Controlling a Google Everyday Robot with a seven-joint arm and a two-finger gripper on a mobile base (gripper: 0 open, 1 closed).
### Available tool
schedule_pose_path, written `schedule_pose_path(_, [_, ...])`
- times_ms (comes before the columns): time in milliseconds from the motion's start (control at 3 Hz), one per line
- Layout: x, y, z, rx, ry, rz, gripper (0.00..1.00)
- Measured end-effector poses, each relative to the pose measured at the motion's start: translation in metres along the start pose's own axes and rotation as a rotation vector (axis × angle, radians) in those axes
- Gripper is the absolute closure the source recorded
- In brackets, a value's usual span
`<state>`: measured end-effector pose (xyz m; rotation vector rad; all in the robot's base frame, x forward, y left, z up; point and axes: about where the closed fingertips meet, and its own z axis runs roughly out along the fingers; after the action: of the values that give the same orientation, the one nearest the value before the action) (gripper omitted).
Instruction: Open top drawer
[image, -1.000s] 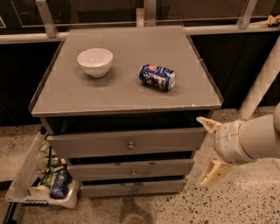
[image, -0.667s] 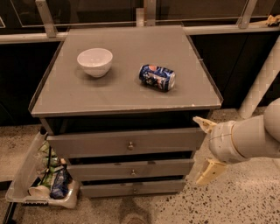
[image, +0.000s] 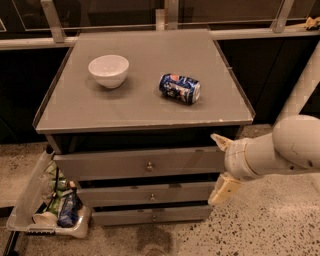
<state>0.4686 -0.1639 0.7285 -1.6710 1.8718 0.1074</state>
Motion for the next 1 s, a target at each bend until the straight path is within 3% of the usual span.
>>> schedule_pose_path(667, [0.012,-0.024,0.035,0.03,-0.017,-0.021,0.0])
schedule_pose_path(1000, [0.015,-0.039,0.054,0.027,-0.069,-0.037,0.0])
